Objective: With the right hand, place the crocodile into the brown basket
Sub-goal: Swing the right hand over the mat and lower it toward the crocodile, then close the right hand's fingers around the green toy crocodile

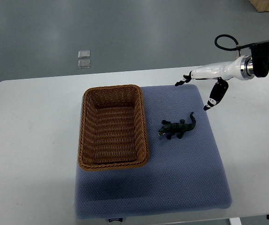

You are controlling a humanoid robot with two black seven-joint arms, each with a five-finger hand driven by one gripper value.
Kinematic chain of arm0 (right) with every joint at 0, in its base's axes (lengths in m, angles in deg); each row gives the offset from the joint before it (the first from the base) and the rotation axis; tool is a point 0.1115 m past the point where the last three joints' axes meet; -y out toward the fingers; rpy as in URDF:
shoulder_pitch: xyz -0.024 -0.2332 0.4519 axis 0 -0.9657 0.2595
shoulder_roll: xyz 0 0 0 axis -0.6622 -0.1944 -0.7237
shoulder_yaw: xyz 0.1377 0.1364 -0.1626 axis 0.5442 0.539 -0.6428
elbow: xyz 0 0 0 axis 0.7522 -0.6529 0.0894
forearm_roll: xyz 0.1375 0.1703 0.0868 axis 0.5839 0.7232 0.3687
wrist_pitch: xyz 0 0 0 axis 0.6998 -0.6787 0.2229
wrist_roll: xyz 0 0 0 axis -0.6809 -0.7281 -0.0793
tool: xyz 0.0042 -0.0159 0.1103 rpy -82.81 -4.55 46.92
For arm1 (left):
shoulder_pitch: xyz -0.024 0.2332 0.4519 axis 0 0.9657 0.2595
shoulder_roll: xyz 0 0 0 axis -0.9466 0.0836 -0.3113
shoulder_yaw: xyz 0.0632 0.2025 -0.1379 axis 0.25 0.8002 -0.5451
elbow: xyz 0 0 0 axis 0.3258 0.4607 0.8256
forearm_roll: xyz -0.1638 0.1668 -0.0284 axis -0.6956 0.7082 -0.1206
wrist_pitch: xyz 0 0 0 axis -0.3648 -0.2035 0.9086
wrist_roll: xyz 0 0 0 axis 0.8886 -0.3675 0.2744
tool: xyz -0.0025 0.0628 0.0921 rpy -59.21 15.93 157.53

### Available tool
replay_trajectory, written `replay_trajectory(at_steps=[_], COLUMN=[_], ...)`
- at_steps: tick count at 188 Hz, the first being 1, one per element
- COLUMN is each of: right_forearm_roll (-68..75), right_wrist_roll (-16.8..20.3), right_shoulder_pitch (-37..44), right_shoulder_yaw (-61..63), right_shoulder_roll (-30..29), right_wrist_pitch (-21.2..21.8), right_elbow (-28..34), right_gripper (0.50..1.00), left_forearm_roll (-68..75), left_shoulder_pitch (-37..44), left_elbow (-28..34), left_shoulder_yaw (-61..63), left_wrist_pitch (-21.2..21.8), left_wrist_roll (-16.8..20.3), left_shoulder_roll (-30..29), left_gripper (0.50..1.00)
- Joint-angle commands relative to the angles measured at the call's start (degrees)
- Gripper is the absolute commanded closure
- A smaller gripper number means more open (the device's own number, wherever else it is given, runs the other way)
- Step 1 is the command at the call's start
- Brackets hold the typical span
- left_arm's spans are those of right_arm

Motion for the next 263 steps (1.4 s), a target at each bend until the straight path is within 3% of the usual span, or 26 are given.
replay_trajectory(at_steps=[1,40,107,154,263], right_forearm_roll=[0.1,0.0,-1.0,-1.7,-5.8], right_wrist_roll=[0.0,-0.1,0.0,0.1,0.2], right_shoulder_pitch=[-0.8,-5.0,-10.7,-12.6,-14.9], right_shoulder_yaw=[0.0,0.1,0.1,0.1,-0.1], right_shoulder_roll=[-0.9,-3.2,-6.1,-7.3,-9.2], right_wrist_pitch=[0.2,-0.3,-7.8,-10.8,-12.8], right_elbow=[0.0,-0.1,-1.1,-2.6,-5.2], right_gripper=[0.581,0.581,0.591,0.595,0.632], left_forearm_roll=[0.0,0.0,0.0,0.0,0.0], left_shoulder_pitch=[0.0,0.0,0.0,0.0,0.0], left_elbow=[0.0,0.0,0.0,0.0,0.0], left_shoulder_yaw=[0.0,0.0,0.0,0.0,0.0], left_wrist_pitch=[0.0,0.0,0.0,0.0,0.0], left_wrist_roll=[0.0,0.0,0.0,0.0,0.0], left_shoulder_roll=[0.0,0.0,0.0,0.0,0.0], left_gripper=[0.500,0.500,0.500,0.500,0.500])
